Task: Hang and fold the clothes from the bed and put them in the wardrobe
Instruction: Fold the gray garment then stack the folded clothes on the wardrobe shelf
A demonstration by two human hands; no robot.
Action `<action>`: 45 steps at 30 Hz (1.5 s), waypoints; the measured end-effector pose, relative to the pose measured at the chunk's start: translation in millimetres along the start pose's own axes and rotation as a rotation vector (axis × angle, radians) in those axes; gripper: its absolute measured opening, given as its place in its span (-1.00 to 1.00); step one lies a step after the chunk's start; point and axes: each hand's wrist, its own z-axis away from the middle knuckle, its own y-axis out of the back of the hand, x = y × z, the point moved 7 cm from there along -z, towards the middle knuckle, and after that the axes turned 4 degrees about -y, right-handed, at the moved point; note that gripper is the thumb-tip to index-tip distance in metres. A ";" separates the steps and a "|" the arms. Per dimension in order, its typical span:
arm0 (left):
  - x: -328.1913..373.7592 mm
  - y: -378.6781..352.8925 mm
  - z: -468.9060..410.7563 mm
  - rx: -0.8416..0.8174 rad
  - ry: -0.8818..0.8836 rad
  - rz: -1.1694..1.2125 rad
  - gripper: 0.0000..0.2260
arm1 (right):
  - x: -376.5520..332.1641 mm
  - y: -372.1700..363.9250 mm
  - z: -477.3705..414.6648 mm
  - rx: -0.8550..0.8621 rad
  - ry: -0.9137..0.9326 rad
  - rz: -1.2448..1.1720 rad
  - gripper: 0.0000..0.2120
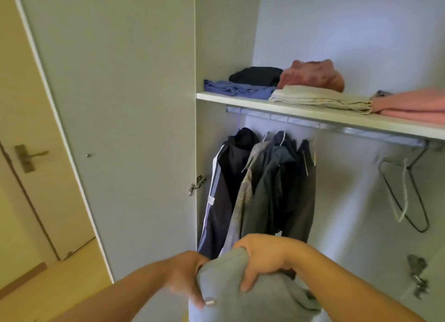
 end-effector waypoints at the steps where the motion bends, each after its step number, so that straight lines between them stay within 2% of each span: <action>1: 11.2 13.5 -3.5 -0.001 -0.011 0.004 -0.68 | -2.3 16.4 11.0 0.007 0.010 -0.024 -0.61; 4: 59.8 72.4 -8.8 -0.024 -0.080 -0.009 -0.74 | -14.9 70.3 42.4 0.027 0.050 -0.136 -0.58; 8: 127.1 169.0 -3.4 -0.107 -0.131 -0.062 -0.69 | -39.8 144.4 82.4 0.038 0.116 -0.272 -0.54; 11: 166.7 237.0 3.3 -0.156 -0.127 -0.117 -0.66 | -63.2 197.0 109.8 0.037 0.165 -0.313 -0.62; 13: 191.7 277.8 8.2 -0.148 -0.116 -0.158 -0.66 | -80.5 227.3 126.5 0.030 0.207 -0.316 -0.70; 16: 222.2 336.0 11.7 -0.094 -0.100 -0.210 -0.65 | -105.9 286.0 144.0 0.222 0.289 -0.293 -0.78; 18: 237.7 375.1 10.7 -0.031 -0.087 -0.254 -0.66 | -119.3 317.3 146.9 0.230 0.291 -0.298 -0.71; 21: 257.4 441.6 3.5 0.169 -0.039 -0.362 -0.65 | -135.7 369.8 142.6 0.296 0.281 -0.279 -0.74; 23: 270.3 490.2 -4.6 0.347 -0.014 -0.451 -0.66 | -146.2 414.8 138.3 0.484 0.283 -0.269 -0.70; 26: 299.4 564.6 -15.3 0.713 -0.033 -0.710 -0.68 | -165.1 489.0 133.7 0.840 0.332 -0.220 -0.63; 28: 317.9 596.5 -23.0 0.970 -0.085 -0.925 -0.70 | -174.1 529.8 131.0 1.094 0.323 -0.068 -0.59; 30: 321.4 613.3 -35.8 1.201 -0.145 -1.030 -0.84 | -180.1 553.2 124.8 1.339 0.296 0.179 -0.67; 33: 291.4 608.7 -71.2 1.430 -0.223 -1.083 -0.77 | -166.6 555.4 90.5 1.555 0.249 0.459 -0.73; 35: 252.3 588.8 -103.7 1.438 -0.287 -1.090 -0.72 | -144.9 541.4 49.8 1.510 0.213 0.551 -0.71; 38: 181.0 547.3 -165.0 1.191 -0.257 -1.112 -0.66 | -107.3 498.2 -26.8 1.236 0.069 0.875 -0.63; 40: 137.1 528.6 -190.7 1.041 -0.178 -0.973 -0.51 | -88.4 472.5 -56.9 1.110 0.040 0.946 -0.62; 42: 111.6 531.0 -194.8 1.063 -0.149 -0.713 -0.44 | -81.1 467.7 -63.1 1.109 0.083 0.876 -0.59; 45: 107.7 546.3 -192.3 1.180 -0.079 -0.590 -0.61 | -81.9 476.7 -54.7 1.149 0.155 0.729 -0.70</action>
